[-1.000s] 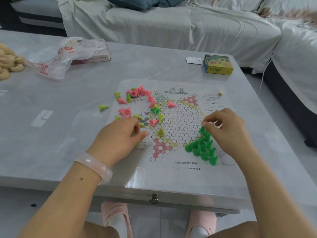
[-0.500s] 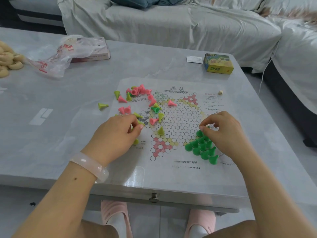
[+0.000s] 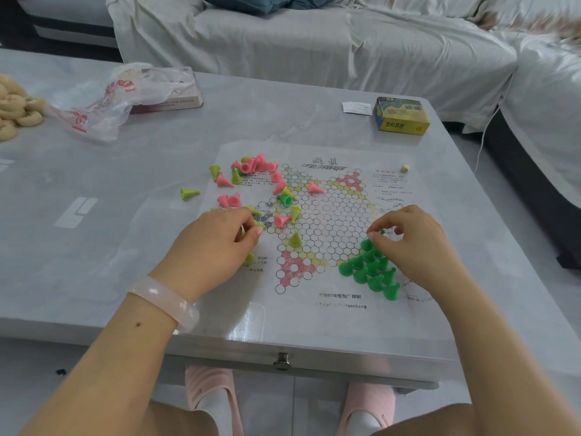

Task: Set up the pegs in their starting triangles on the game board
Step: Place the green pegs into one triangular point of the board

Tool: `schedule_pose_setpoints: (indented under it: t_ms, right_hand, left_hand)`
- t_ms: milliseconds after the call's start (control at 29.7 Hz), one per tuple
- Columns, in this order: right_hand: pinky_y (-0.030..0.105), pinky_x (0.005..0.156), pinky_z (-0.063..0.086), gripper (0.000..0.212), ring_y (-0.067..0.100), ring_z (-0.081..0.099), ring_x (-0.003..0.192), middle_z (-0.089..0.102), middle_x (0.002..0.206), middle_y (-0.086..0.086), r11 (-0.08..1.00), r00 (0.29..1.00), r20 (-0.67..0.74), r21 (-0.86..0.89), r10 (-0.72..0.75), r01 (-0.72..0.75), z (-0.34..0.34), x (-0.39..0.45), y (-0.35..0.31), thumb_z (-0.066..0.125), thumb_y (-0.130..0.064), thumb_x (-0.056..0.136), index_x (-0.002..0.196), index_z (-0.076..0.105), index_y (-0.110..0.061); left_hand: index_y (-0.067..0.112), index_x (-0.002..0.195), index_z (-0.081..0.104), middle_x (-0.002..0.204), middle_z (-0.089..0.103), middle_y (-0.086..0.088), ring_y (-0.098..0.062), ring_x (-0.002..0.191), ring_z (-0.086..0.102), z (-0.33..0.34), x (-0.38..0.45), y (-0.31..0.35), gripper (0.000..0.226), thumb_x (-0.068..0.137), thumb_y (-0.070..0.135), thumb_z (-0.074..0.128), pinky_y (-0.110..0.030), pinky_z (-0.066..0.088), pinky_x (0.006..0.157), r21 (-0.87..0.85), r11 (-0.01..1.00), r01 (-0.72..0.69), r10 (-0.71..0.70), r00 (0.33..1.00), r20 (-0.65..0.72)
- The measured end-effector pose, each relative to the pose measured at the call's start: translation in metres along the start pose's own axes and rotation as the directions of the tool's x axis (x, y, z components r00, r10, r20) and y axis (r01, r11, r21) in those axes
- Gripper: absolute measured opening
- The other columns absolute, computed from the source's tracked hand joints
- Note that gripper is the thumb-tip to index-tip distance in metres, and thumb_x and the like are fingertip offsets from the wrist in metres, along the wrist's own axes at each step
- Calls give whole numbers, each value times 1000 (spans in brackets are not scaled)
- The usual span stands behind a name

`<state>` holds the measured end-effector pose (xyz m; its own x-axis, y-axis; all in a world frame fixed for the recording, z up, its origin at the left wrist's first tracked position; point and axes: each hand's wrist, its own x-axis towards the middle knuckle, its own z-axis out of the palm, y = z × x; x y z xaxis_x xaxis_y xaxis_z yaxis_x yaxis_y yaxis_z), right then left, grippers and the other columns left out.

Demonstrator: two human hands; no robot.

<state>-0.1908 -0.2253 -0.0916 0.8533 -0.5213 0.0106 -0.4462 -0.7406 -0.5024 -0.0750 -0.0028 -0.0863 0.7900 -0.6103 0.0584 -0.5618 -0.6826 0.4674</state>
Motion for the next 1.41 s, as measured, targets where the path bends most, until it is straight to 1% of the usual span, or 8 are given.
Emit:
schedule_pose_setpoints:
  t_ms: [135,202,404,573,775,1179,1314,1415]
  right_hand:
    - [23,77,30,8,16,48,97,52,102,-1,998,998,-62,52,-18,22,-3,-2,-3,56,-23,85,85,61,-29]
    - [17,68,32,10,8,49,83,56,97,-2,987,989,-141,145,-42,63,-5,-5,-9,54,-21,86,85,63,-26]
    - [12,65,42,12,1,53,73,57,80,-18,897,971,-142,376,-191,232,9,-18,-51,54,-22,88,93,63,-28]
    - [13,65,42,28,3,52,73,58,76,-18,810,936,-131,471,-327,350,20,-22,-65,62,-19,83,80,57,-46]
    - [13,64,41,9,2,50,71,62,75,-11,813,949,-119,491,-293,313,18,-19,-60,65,-16,81,81,68,-24]
    - [10,64,40,8,0,51,70,61,73,-14,805,957,-160,518,-242,290,8,-22,-51,64,-15,80,76,65,-22]
    - [8,55,44,15,-1,52,67,63,76,-11,727,976,-214,662,-51,183,-1,-18,-45,63,-16,83,73,62,-27]
    - [7,57,42,17,-2,51,66,62,74,-11,672,971,-233,726,43,144,-5,-17,-41,63,-15,82,72,62,-30]
  left_hand:
    - [15,83,55,72,53,3,-5,60,44,-1,-1,3,19,93,26,44,-20,32,51,-70,997,12,-15,999,-31]
    - [18,83,56,79,57,0,-3,55,46,-3,0,9,20,94,16,40,-13,34,47,-302,950,78,-92,995,-32]
    - [22,101,53,91,64,-5,-8,58,56,1,0,40,29,97,4,31,-18,52,57,-849,504,158,-151,984,94]
    - [16,110,53,91,67,-11,-9,54,66,12,5,55,26,98,7,31,-18,56,59,-916,346,202,-255,960,116]
    - [15,111,54,94,65,-18,-12,62,70,22,3,68,26,98,7,33,-22,58,65,-917,330,223,-249,958,143]
    - [23,100,53,94,64,-8,-17,66,67,20,6,78,23,98,12,33,-28,58,64,-811,539,229,-164,973,166]
    - [19,97,61,93,57,6,-11,73,53,8,42,52,20,94,13,42,-27,46,70,-334,935,117,-166,979,-122]
    - [8,102,66,109,59,-10,-27,97,51,-3,78,15,23,89,9,47,-33,40,83,58,989,136,-113,948,-298]
